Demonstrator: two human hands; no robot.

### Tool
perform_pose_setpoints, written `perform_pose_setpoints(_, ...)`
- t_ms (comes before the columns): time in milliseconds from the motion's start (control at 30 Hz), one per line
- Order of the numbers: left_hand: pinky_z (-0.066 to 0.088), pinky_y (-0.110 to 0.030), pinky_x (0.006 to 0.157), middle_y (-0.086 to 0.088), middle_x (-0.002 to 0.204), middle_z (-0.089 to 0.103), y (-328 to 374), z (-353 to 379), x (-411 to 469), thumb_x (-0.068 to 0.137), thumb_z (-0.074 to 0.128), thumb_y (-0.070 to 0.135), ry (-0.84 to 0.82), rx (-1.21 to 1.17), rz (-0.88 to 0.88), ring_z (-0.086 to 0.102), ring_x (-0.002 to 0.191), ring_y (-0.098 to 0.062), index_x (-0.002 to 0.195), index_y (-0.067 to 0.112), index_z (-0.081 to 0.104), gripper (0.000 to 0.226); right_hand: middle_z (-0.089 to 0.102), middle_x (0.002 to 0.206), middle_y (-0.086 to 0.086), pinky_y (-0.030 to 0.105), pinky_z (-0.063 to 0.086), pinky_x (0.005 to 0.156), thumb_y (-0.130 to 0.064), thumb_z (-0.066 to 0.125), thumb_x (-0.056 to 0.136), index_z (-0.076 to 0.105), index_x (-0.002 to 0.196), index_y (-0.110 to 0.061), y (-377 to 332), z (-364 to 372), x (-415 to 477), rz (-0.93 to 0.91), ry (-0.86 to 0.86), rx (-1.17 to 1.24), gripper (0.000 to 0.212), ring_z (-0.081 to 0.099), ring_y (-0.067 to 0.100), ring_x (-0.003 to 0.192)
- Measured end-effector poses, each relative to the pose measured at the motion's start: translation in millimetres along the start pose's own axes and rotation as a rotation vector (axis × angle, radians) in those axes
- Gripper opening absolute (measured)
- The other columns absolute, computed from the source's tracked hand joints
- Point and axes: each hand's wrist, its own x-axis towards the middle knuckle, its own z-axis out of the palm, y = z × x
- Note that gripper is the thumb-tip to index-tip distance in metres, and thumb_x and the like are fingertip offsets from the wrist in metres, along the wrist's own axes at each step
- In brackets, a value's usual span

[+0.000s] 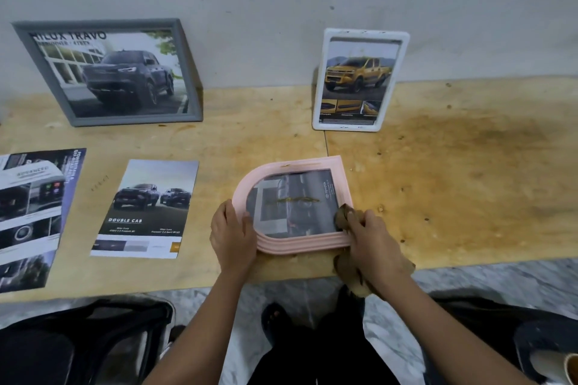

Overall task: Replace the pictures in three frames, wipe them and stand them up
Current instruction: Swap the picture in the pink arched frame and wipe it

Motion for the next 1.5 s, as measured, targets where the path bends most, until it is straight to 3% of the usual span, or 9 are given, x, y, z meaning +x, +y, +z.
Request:
perform_pose_setpoints(133,0.044,-0.045,0.089,-0.014,0.126,0.054,-6.7,8.5,-1.5,0.091,0.030,0.034,0.032,0.056,0.041,0.055,0.111,-0.034,0.129,0.004,0.045,0.051,0.035,0.084,0.003,0.019,0.004,0.035,-0.004,0.086,0.047,0.070,0.091,-0.007,-3.9,12.9,4.4,-0.044,0.048,-0.143,0.046,0.054,0.025,0.057)
perform_pose_setpoints(267,0.037,-0.045,0.100,-0.012,0.135,0.047,-10.0,10.5,-0.1,0.092,0.034,0.033,-0.002,0.103,0.056,0.049,0.120,-0.031,0.135,0.006,0.039,0.051,0.053,0.072,0.009,0.019,-0.012,0.048,0.002,0.087,0.039,0.069,0.088,-0.003,-8.1,11.0,13.7,-0.018,0.003,-0.184,0.052,0.054,0.026,0.054)
perform_pose_setpoints(433,0.033,-0.045,0.104,-0.013,0.138,0.043,-11.3,10.7,0.0,0.092,0.034,0.035,-0.033,0.137,0.051,0.047,0.122,-0.031,0.137,0.004,0.036,0.054,0.051,0.065,0.008,0.021,0.014,0.042,0.004,0.086,0.040,0.066,0.075,-0.004,-9.0,8.9,27.5,-0.056,0.005,-0.170,0.042,0.051,0.025,0.049)
perform_pose_setpoints(633,0.031,-0.045,0.105,-0.013,0.139,0.042,-9.7,9.7,-0.3,0.092,0.035,0.032,-0.024,0.147,0.053,0.047,0.120,-0.030,0.137,0.003,0.034,0.054,0.050,0.065,0.011,0.021,0.018,0.041,0.011,0.081,0.047,0.061,0.070,-0.001,-14.7,11.4,49.2,-0.038,0.059,-0.128,0.033,0.048,0.026,0.048)
perform_pose_setpoints(833,0.029,-0.044,0.106,-0.013,0.142,0.039,-8.5,9.3,-0.4,0.091,0.023,0.040,-0.036,0.169,0.037,0.044,0.123,-0.029,0.139,0.002,0.033,0.062,0.052,0.080,0.017,0.027,0.022,0.043,0.011,0.061,0.075,0.059,0.086,0.005,-19.4,14.1,75.2,-0.002,0.034,0.004,0.012,0.051,0.034,0.066)
perform_pose_setpoints(967,0.031,-0.046,0.106,-0.013,0.140,0.041,-9.0,10.6,0.1,0.092,0.024,0.040,-0.037,0.161,0.024,0.044,0.124,-0.029,0.139,0.003,0.033,0.060,0.037,0.084,0.002,0.034,0.027,0.059,-0.015,0.033,0.097,0.044,0.093,-0.006,-22.6,15.6,100.8,0.042,0.020,0.127,0.014,0.042,0.026,0.078)
perform_pose_setpoints(1233,0.032,-0.043,0.104,-0.011,0.141,0.039,-12.2,10.3,2.5,0.092,0.023,0.042,-0.045,0.138,0.013,0.043,0.123,-0.027,0.139,0.005,0.031,0.060,0.041,0.123,0.020,0.042,0.040,0.087,-0.001,0.036,0.092,0.046,0.118,0.001,-52.2,8.5,133.8,0.103,-0.089,0.167,0.028,0.042,0.034,0.112)
perform_pose_setpoints(1367,0.028,-0.043,0.107,-0.011,0.145,0.035,-13.1,11.9,2.4,0.091,0.021,0.044,-0.054,0.149,0.007,0.039,0.128,-0.026,0.141,0.006,0.029,0.063,0.044,0.120,0.019,0.042,0.044,0.086,-0.002,0.036,0.091,0.048,0.112,0.002,-64.2,8.7,139.8,0.087,-0.142,0.190,0.024,0.046,0.034,0.108)
perform_pose_setpoints(1500,0.026,-0.042,0.108,-0.011,0.147,0.033,-13.6,11.6,3.0,0.091,0.019,0.045,-0.056,0.164,0.012,0.036,0.130,-0.025,0.142,0.006,0.028,0.064,0.049,0.115,0.011,0.029,0.044,0.074,-0.010,0.037,0.096,0.053,0.106,-0.004,-95.0,19.3,136.5,-0.072,-0.147,0.160,0.020,0.046,0.019,0.088)
